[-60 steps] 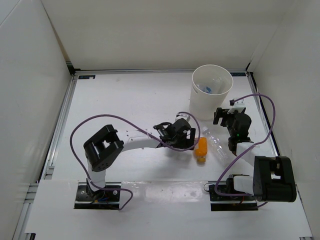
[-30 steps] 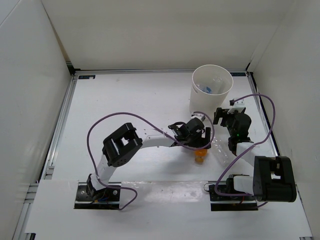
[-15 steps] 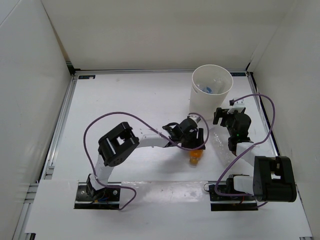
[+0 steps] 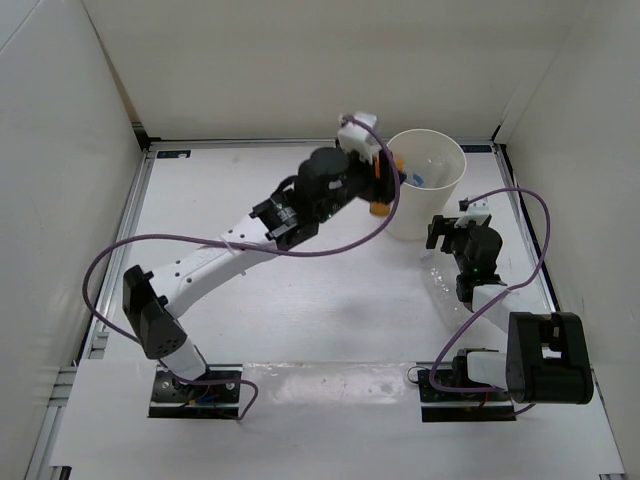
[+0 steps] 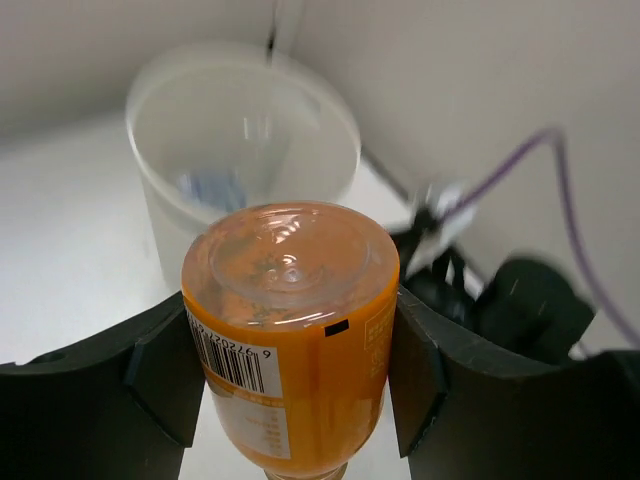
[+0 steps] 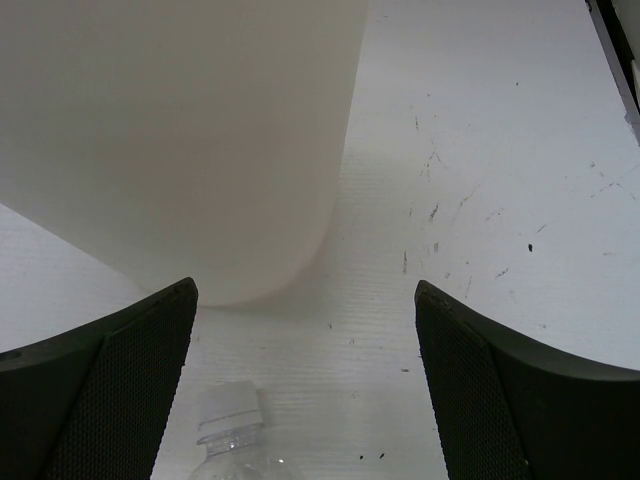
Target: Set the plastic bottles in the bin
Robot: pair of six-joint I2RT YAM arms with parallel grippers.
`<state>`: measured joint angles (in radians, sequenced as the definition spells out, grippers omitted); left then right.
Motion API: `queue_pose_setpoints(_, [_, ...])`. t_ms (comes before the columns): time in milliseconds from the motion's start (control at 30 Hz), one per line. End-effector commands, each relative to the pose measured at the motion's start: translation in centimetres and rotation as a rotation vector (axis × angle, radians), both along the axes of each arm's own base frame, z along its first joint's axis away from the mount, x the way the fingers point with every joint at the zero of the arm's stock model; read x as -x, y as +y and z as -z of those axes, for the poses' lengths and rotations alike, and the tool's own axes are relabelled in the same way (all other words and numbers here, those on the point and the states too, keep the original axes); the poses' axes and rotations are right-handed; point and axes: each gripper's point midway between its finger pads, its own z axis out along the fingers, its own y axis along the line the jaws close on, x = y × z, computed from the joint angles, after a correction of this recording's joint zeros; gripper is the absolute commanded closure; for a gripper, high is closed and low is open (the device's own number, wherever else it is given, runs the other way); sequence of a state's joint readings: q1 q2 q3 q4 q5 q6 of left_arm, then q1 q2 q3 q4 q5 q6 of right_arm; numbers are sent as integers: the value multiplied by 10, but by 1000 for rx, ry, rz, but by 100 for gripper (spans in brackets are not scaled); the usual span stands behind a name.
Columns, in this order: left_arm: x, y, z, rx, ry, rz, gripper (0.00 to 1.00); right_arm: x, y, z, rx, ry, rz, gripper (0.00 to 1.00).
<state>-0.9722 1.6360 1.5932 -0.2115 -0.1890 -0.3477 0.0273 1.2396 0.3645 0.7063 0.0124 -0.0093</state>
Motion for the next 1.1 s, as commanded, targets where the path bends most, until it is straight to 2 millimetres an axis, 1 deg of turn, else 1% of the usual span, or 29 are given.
queue_pose_setpoints(0, [-41,19,-79,56,-271,-70,47,-11,-2,-24,7,-71,12,10])
queue_pose_setpoints(33, [-49,6,-77,64,-284,-37,47,-11,-2,-24,6,-73,14,10])
queue_pose_setpoints(67, [-56,2,-104,139,-376,-36,47,-11,-2,-25,6,-73,10,10])
queue_pose_setpoints(100, [-70,-4,-104,147,-396,-26,47,-11,-2,-23,7,-68,12,10])
queue_pose_setpoints(133, [-77,-17,-109,180,-438,1,47,-11,-2,-23,6,-70,10,10])
queue_pose_setpoints(167, [-86,-30,-104,177,-464,34,47,-11,-3,-24,5,-69,12,10])
queue_pose_setpoints(200, [-93,-32,-112,209,-511,32,47,-11,-1,-24,4,-69,6,10])
queue_pose_setpoints(233, [-94,-37,-127,260,-559,34,47,-11,-2,-23,4,-66,6,10])
queue_pose_setpoints(267, [-110,-55,-101,246,-545,42,44,-11,-2,-23,2,-66,8,10])
queue_pose_setpoints(333, [-116,-60,-117,302,-599,31,44,-12,-2,-24,2,-68,7,10])
queue_pose_setpoints(367, [-128,-73,-98,293,-584,33,44,-11,-1,-24,1,-68,2,10])
queue_pose_setpoints(467, [-137,-94,-85,303,-562,71,43,-11,-3,-22,1,-63,7,10])
queue_pose_setpoints(500, [-137,-99,-83,308,-557,84,40,-11,-2,-22,1,-63,4,10])
queue_pose_setpoints(567, [-143,-106,-75,303,-536,91,34,-12,-2,-24,1,-66,5,10])
queue_pose_setpoints(600, [-143,-108,-74,300,-521,92,16,-12,-2,-23,2,-65,7,10])
queue_pose_setpoints(633, [-145,-108,-65,275,-498,91,1,-11,-3,-22,2,-62,8,10])
queue_pose_setpoints(667, [-145,-107,-63,272,-493,90,1,-12,-1,-24,1,-66,2,10])
queue_pose_setpoints(700, [-139,-99,-80,285,-507,83,1,-12,-3,-23,2,-65,8,10])
queue_pose_setpoints(733, [-140,-99,-63,242,-490,83,1,-11,-2,-22,2,-63,7,10])
queue_pose_setpoints(767, [-140,-96,-62,226,-488,76,1,-11,-1,-22,1,-63,4,10])
queue_pose_setpoints(800, [-130,-83,-91,242,-520,67,1,-12,-3,-25,-1,-71,7,10])
queue_pose_setpoints(833, [-132,-78,-75,168,-494,65,1,-11,-3,-24,-2,-68,7,10])
queue_pose_setpoints(867, [-125,-63,-98,177,-503,56,1,-11,-5,-24,-4,-69,12,10])
queue_pose_setpoints(900, [-123,-54,-91,138,-454,54,1,-11,-5,-24,-2,-71,13,10])
queue_pose_setpoints(933, [-110,-28,-113,181,-383,36,1,-10,-2,-24,-2,-74,7,10])
queue_pose_setpoints(967, [-111,-11,-119,187,-360,22,1,-10,-1,-24,5,-74,11,10])
queue_pose_setpoints(1000, [-108,-2,-88,131,-248,21,1,-10,-4,-25,11,-79,30,10])
queue_pose_setpoints(1033, [-87,31,-116,144,-223,-3,1,-9,-2,-23,17,-76,44,10])
queue_pose_setpoints(1067, [-80,47,-99,83,-152,-18,1,-9,-2,-24,18,-79,52,10])
